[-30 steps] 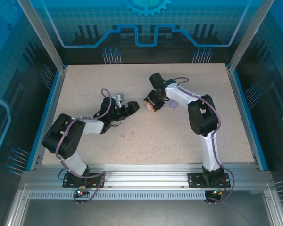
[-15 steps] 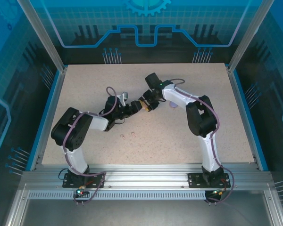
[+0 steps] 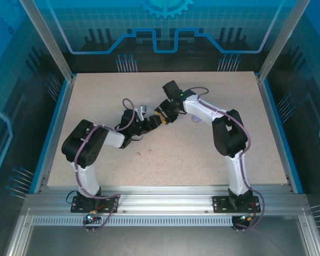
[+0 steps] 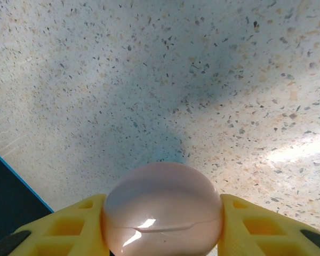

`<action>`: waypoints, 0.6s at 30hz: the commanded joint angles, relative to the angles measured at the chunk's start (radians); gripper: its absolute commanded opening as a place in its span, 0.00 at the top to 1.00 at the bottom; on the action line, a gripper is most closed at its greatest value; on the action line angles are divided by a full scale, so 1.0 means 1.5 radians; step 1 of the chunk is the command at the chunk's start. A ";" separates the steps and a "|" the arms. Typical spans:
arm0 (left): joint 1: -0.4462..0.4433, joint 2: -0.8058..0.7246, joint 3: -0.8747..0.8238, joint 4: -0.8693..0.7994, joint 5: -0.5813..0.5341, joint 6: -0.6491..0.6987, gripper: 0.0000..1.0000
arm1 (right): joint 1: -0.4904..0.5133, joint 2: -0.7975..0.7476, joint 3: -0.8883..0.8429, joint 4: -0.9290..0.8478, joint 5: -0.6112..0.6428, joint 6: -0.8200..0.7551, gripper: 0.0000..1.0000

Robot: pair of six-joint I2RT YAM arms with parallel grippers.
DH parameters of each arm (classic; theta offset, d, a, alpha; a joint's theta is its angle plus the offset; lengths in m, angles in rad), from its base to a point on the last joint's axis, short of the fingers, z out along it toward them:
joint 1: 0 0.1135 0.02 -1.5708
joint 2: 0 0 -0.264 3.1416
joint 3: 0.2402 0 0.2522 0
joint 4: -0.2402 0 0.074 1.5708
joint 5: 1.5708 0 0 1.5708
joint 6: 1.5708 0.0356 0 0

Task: Insert the wireless bluetooth earbuds into the charging case

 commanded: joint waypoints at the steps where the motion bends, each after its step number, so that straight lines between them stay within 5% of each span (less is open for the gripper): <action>1: -0.011 0.011 0.020 0.029 -0.018 0.000 0.38 | 0.011 -0.031 -0.004 0.007 -0.019 0.011 0.55; 18: -0.016 0.015 0.009 0.066 -0.087 -0.035 0.46 | 0.012 -0.041 -0.025 0.018 -0.021 0.010 0.55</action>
